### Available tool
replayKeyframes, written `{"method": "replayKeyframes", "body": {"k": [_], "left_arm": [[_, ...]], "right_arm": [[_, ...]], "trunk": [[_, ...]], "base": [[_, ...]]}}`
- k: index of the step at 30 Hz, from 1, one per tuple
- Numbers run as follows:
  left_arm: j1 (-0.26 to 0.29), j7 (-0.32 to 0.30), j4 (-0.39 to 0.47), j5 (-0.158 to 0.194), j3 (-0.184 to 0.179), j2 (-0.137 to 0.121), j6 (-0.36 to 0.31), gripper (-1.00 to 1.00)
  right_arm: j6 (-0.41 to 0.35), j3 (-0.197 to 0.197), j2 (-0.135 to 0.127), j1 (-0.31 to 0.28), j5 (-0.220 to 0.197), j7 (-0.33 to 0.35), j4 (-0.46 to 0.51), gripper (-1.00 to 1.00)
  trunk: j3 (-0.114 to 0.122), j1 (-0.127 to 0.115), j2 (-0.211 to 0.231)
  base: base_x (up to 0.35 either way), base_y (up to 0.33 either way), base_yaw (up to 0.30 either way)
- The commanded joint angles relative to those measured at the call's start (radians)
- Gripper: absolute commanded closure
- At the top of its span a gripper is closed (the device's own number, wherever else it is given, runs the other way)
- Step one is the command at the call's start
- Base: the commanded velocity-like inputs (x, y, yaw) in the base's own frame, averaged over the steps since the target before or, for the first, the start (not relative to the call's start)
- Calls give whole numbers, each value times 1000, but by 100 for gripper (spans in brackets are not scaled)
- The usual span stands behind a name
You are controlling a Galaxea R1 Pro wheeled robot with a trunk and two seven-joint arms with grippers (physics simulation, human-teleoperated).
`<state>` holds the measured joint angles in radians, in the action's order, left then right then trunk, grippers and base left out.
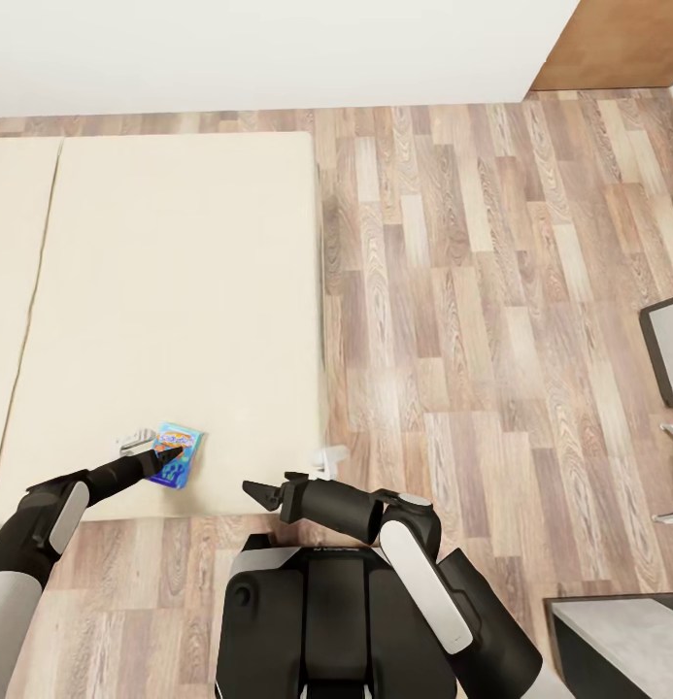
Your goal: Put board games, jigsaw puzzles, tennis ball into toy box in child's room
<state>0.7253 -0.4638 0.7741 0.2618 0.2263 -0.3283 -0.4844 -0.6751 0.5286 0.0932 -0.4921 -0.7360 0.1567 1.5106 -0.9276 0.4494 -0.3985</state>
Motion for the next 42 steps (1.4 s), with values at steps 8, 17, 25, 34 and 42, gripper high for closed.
{"method": "replayKeyframes", "body": {"k": [8, 17, 25, 34, 42], "left_arm": [[0, -3, 1, 7, 2, 0, -8, -100], [0, -4, 1, 7, 3, 0, -9, -100], [0, -4, 1, 8, 4, 0, -9, -100], [0, -4, 1, 9, 4, 0, -9, -100], [0, -4, 1, 11, 4, -1, -11, -100]], "right_arm": [[-4, -1, 0, 0, 1, 3, 0, -100], [-4, -1, 0, 0, 1, 3, 0, -100], [-4, -1, 0, 0, 1, 3, 1, -100], [-4, -1, 0, 0, 1, 3, 2, -100], [-4, -1, 0, 0, 1, 3, 2, -100]], "trunk": [[-1, 1, -2], [-1, 1, -2], [-1, 1, -2], [-1, 1, -2], [-1, 1, -2]], "base": [[0, -27, 0], [0, -107, 0], [0, -84, 0], [0, -85, 0], [0, -151, 0]]}}
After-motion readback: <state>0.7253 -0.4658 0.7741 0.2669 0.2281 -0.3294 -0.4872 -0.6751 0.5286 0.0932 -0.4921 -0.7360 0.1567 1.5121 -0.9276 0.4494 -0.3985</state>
